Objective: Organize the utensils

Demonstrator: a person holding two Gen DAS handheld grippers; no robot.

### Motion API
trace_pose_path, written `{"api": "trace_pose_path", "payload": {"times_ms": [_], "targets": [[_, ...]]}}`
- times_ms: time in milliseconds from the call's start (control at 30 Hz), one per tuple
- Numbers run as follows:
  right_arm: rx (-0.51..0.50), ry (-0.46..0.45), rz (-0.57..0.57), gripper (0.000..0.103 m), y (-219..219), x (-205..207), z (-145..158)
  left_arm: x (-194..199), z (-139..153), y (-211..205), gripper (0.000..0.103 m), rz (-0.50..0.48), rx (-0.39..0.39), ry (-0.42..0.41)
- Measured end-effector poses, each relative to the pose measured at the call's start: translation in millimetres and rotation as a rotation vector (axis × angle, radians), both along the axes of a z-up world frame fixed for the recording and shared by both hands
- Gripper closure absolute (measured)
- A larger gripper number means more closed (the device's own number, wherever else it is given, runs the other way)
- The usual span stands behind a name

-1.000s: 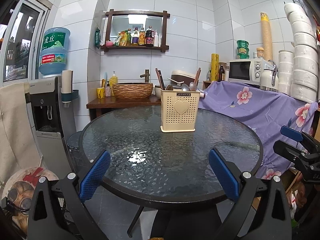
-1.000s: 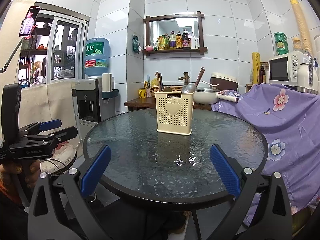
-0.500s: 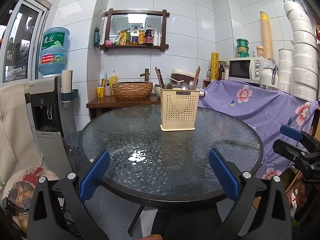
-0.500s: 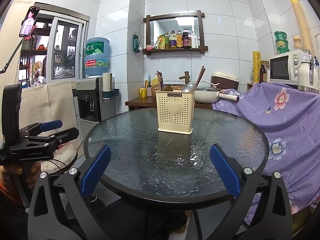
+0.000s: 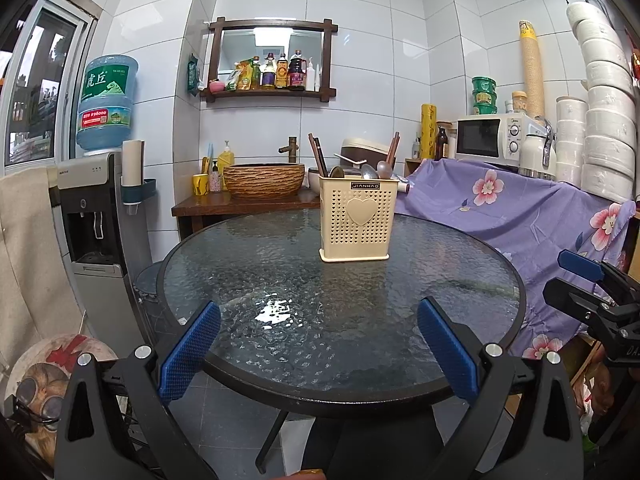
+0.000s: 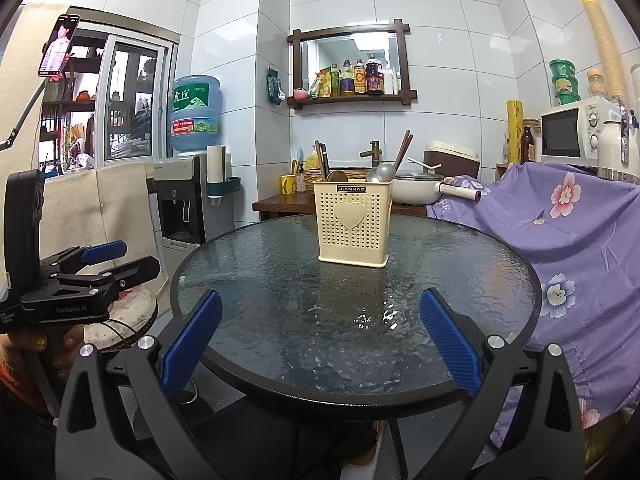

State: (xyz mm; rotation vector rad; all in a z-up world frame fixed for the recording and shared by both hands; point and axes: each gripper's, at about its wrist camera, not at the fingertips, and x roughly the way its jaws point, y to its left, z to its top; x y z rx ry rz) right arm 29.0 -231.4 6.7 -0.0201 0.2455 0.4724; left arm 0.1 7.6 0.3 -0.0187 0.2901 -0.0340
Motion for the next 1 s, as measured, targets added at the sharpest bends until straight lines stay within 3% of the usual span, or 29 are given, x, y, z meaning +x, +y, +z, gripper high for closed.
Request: {"api": "trace_pose_path", "payload": {"times_ms": [1000], "targets": [[0.003, 0.003, 0.004, 0.006, 1.1, 0.2, -0.8, 0.2, 1.6, 4.9, 0.006, -0.010, 0.004, 0.002]]}}
